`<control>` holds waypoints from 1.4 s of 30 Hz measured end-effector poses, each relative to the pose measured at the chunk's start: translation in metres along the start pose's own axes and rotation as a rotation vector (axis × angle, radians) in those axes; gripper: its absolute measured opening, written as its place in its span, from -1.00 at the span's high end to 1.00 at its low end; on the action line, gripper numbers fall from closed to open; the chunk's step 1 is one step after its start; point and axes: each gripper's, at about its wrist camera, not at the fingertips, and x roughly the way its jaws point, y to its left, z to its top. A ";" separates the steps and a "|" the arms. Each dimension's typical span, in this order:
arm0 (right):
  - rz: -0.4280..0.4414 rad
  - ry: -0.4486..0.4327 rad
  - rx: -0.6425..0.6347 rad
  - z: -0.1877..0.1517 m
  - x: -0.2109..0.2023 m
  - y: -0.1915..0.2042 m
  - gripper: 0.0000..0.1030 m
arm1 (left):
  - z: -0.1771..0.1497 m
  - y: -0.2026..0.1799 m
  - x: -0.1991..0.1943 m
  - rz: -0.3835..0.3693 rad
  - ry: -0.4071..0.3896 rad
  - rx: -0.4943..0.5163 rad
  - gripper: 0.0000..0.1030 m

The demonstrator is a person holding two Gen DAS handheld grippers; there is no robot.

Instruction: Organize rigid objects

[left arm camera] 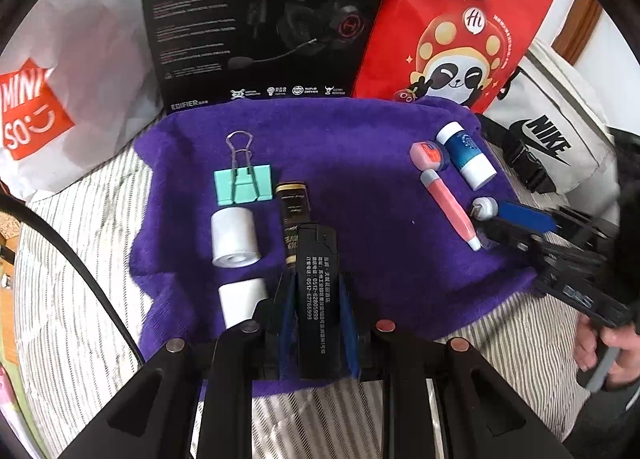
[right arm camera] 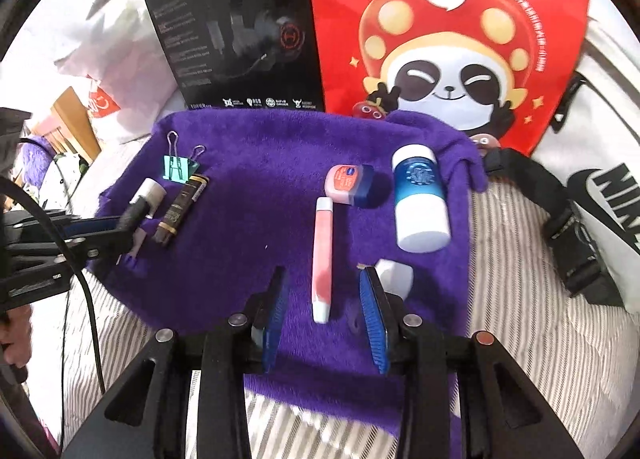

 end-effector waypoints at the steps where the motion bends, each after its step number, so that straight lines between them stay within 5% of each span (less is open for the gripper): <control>1: -0.002 -0.005 0.002 -0.001 -0.003 -0.002 0.29 | 0.002 -0.001 0.003 0.007 0.000 -0.004 0.60; 13: -0.016 -0.024 0.034 -0.029 -0.036 -0.015 0.29 | 0.028 -0.016 0.041 -0.026 0.018 -0.001 0.60; 29: 0.020 -0.012 0.065 -0.038 -0.033 -0.012 0.28 | 0.035 -0.034 0.061 0.043 0.047 0.052 0.60; 33: 0.014 -0.023 0.066 -0.039 -0.040 -0.011 0.18 | 0.032 -0.049 0.064 0.019 0.057 0.066 0.13; 42: -0.014 -0.064 0.094 -0.052 -0.069 -0.018 0.01 | 0.013 -0.069 0.047 0.046 0.058 0.081 0.09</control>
